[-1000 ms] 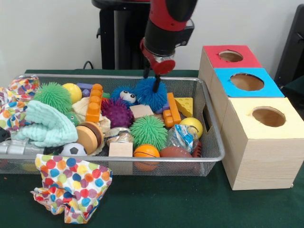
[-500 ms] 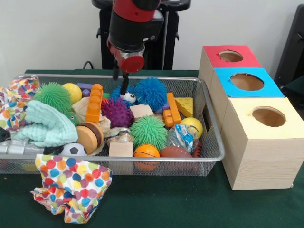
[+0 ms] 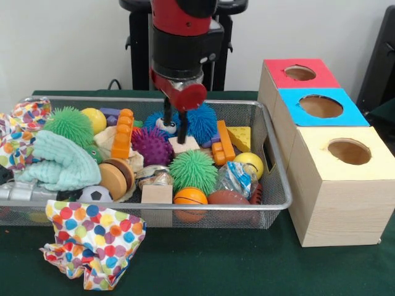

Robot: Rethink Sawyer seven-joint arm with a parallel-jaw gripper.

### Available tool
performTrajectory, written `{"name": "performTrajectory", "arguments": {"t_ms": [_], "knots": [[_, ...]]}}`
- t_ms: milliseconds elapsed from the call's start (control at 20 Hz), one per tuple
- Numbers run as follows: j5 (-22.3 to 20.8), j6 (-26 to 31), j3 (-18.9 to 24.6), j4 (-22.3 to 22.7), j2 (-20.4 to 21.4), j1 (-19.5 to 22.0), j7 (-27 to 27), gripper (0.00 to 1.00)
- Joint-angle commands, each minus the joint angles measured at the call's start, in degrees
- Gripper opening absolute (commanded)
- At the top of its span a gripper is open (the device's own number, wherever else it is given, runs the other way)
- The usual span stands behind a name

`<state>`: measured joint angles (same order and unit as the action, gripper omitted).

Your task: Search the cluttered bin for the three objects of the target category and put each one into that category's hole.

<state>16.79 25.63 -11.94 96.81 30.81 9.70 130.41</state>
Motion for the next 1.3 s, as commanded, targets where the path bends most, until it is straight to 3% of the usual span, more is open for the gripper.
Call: {"name": "performTrajectory", "arguments": {"t_ms": [50, 250, 800, 1000, 1300], "knots": [[-4.1, -7.2, 22.6, -0.6, -0.1, 8.6, -12.3, 1.0], [-7.9, -8.9, 22.1, -2.1, -0.7, 7.8, -8.1, 1.0], [-18.1, -16.0, 25.1, -6.3, -7.8, 11.2, -5.4, 1.0], [-21.0, -16.9, 23.8, -8.2, -9.6, 10.9, -4.2, 1.0], [-24.0, -14.4, 17.3, -11.3, -10.8, 8.7, -2.4, 1.0]]}}
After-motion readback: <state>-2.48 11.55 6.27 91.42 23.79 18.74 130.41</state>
